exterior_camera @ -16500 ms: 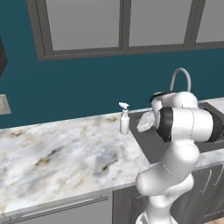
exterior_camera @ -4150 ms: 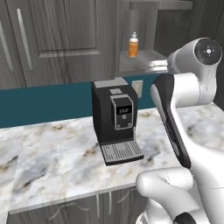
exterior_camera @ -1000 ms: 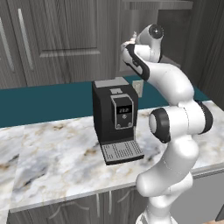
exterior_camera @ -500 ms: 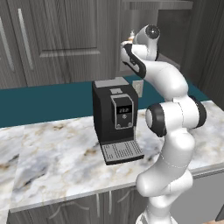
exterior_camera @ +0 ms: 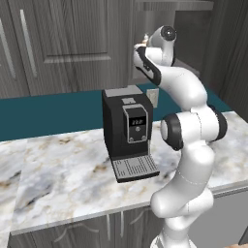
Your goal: Locate and retrieve the spray and soap dispenser from the cabinet. Place them next to the sink.
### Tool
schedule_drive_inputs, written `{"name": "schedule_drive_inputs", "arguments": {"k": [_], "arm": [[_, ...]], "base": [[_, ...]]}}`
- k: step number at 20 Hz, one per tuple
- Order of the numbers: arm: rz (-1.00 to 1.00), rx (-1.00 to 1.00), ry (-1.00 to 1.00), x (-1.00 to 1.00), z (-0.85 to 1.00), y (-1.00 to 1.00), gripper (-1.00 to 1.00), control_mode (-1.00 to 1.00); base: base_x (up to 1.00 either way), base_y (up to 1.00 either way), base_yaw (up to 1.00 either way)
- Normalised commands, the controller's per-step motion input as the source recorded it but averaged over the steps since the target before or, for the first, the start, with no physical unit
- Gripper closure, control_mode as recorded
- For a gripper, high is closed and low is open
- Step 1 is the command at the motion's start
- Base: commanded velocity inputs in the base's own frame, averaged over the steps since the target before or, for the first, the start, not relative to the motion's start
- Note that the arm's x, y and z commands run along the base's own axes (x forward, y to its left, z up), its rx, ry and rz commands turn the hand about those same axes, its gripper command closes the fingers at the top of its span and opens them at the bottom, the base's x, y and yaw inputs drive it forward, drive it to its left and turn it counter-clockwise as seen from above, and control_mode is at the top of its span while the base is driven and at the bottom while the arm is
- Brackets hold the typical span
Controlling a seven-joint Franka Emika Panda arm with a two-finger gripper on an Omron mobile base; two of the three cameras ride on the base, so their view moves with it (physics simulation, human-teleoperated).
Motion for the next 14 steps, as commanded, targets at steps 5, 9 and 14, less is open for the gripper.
{"name": "schedule_drive_inputs", "arguments": {"k": [5, 9, 14], "arm": [[-0.03, 0.00, -0.03, -0.30, 0.00, 0.11, 1.00, -1.00], [-0.03, 0.00, -0.14, -0.56, 0.01, 0.22, 1.00, -1.00], [-0.04, 0.00, -0.13, -0.77, 0.09, 0.14, 1.00, -1.00]], "base": [[0.00, 0.00, 0.00], [0.00, 0.00, 0.00], [0.00, 0.00, 0.00]]}}
